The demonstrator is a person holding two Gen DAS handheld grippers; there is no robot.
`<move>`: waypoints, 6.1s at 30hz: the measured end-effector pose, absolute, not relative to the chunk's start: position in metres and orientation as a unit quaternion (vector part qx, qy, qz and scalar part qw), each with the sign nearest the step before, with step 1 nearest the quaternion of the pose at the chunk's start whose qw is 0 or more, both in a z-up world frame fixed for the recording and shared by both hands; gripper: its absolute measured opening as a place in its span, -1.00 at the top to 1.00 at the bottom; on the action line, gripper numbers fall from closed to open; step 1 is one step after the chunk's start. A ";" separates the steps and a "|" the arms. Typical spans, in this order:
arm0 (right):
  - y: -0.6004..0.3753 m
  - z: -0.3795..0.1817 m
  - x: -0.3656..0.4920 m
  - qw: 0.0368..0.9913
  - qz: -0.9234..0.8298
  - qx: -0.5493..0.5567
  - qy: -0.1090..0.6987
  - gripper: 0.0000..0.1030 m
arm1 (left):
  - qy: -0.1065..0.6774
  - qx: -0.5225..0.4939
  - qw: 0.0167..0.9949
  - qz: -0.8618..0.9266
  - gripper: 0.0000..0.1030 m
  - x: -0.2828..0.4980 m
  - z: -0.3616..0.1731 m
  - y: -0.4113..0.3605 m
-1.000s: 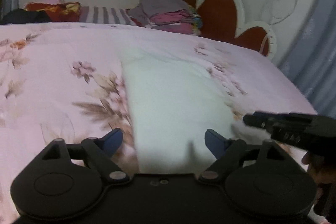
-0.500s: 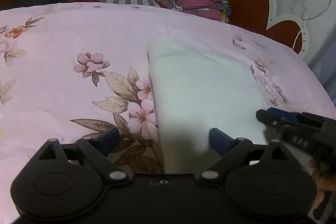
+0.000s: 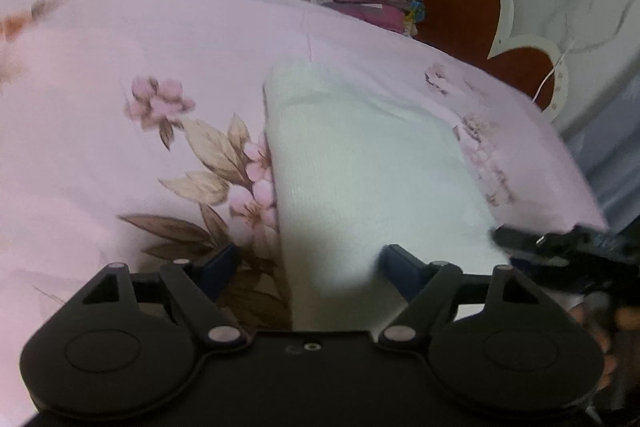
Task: Fold small clothes
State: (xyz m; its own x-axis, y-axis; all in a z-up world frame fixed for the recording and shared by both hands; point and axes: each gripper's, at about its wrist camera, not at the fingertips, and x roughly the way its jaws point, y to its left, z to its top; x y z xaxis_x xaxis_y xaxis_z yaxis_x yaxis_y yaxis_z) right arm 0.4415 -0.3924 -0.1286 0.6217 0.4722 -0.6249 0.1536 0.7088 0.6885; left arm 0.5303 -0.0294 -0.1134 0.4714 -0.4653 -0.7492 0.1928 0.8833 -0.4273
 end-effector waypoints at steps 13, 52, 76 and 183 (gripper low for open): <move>-0.386 -0.134 0.482 0.795 0.170 0.349 0.466 -0.08 | 0.491 -0.219 0.818 -0.204 -0.12 0.554 -0.126 -0.035; -0.072 -0.057 0.436 0.877 0.171 0.176 0.413 0.44 | 0.425 -0.064 0.886 -0.173 0.42 0.471 -0.041 0.180; -0.026 -0.099 0.455 0.853 0.162 0.167 0.467 0.11 | 0.385 -0.163 0.896 -0.149 -0.11 0.477 -0.074 0.279; -0.070 0.052 0.024 0.950 0.085 0.052 0.297 -1.00 | 0.243 -0.009 0.970 -0.017 -0.99 0.049 0.061 0.092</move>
